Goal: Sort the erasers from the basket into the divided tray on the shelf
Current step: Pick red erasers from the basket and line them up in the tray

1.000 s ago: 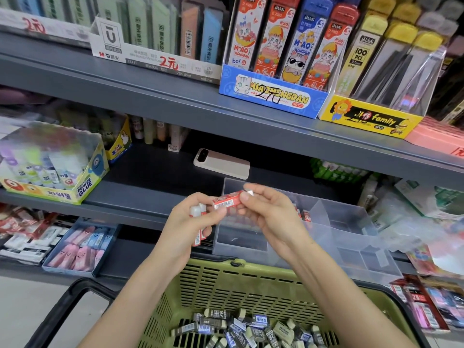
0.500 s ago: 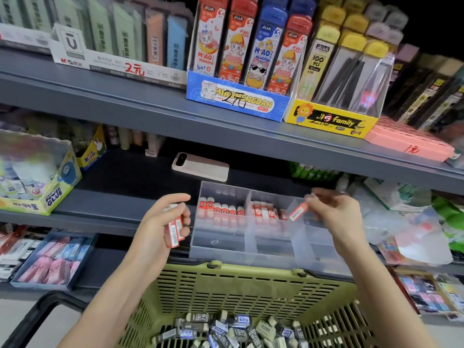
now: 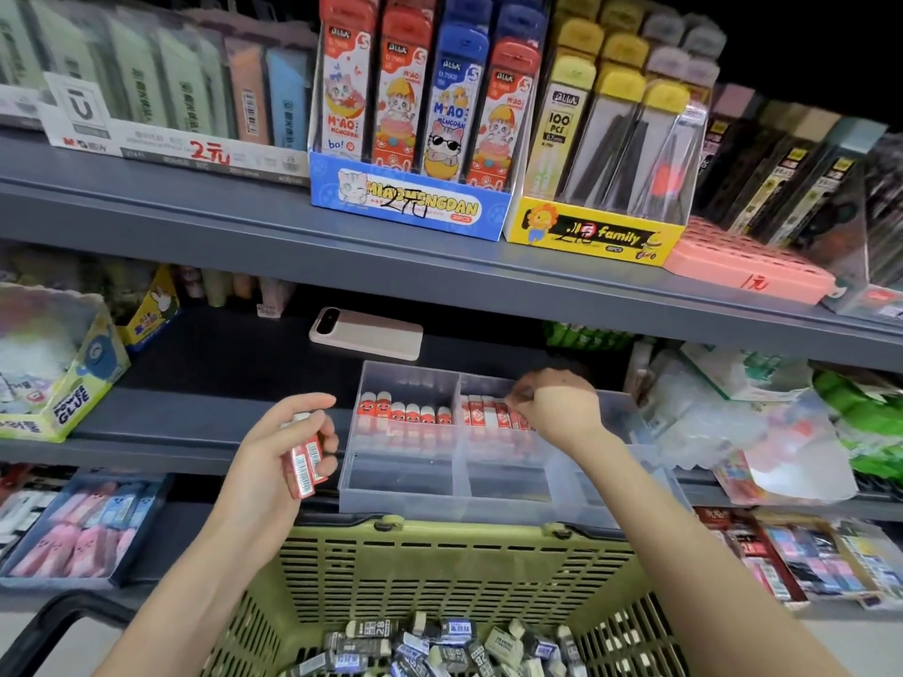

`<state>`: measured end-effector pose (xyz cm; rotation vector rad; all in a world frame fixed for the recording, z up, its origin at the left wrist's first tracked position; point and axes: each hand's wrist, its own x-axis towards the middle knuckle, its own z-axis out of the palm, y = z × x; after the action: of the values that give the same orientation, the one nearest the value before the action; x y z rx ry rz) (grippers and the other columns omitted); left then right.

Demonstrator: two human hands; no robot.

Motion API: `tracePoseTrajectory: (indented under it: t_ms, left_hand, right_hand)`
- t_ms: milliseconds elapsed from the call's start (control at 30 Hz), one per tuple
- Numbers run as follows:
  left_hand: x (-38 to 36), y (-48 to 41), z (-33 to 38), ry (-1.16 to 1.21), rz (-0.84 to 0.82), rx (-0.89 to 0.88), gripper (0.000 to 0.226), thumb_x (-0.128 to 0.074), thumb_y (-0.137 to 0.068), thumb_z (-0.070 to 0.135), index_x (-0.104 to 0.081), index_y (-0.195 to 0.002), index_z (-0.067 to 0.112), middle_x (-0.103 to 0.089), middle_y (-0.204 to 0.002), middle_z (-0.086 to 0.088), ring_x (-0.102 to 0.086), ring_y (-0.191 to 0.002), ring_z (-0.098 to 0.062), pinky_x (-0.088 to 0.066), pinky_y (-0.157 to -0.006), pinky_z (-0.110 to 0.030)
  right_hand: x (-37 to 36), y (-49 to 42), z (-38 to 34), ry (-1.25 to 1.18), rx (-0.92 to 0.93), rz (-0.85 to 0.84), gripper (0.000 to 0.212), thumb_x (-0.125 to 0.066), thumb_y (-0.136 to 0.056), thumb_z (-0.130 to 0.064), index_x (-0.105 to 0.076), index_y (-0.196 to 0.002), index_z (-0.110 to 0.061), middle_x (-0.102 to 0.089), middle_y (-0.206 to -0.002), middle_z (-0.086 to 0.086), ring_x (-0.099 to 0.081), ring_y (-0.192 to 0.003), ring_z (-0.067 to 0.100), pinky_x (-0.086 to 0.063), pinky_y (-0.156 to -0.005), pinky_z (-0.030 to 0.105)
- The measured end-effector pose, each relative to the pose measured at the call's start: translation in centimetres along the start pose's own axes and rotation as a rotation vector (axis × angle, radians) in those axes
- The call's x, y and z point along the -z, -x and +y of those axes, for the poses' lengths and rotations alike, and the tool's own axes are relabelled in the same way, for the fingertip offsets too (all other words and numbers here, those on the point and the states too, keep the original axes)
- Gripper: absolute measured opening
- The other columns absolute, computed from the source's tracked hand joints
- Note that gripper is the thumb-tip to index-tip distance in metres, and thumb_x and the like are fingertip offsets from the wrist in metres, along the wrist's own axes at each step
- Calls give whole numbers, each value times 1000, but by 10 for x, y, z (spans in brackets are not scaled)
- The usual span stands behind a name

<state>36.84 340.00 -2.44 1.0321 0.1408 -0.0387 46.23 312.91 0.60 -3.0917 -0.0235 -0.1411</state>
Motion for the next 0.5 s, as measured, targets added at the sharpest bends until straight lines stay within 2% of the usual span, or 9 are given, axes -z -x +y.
tracePoseTrajectory:
  t_ms: [100,233,367,500]
  left_hand:
    - [0,0,-1,11,-8,-5,27,-60,-73,15,-70,-98,13,-59,-72,-4,-56,-66,-14,-49,-52,-21]
    - [-1,-1,0,104,-14,13,32,-57,-73,13,-67,-103,9,-59,-73,-6,-56,-68,-16,-50,-55,-24]
    - [-2,0,1,154,-5,35,34,-56,-72,10,-66,-105,7,-59,-73,-7,-56,-68,-17,-50,-53,-25]
    - [-3,0,4,199,7,38,35,-56,-73,9,-65,-107,6,-59,-74,-7,-56,-70,-18,-52,-55,-25]
  right_hand:
    - [-3,4,6,16,31,4,25,-48,-93,-38,-65,-104,-24,-69,-100,3,-63,-89,24,-39,-63,23]
    - [-8,8,7,9,-30,58,32,-54,-90,-43,-56,-106,-14,-66,-94,6,-64,-85,24,-40,-59,23]
    - [-12,6,0,35,-45,27,22,-53,-91,-32,-67,-100,-19,-69,-95,4,-64,-81,21,-43,-61,22]
    - [-8,7,10,-17,51,-58,22,-45,-92,-23,-67,-98,-24,-69,-99,1,-62,-84,22,-38,-63,22]
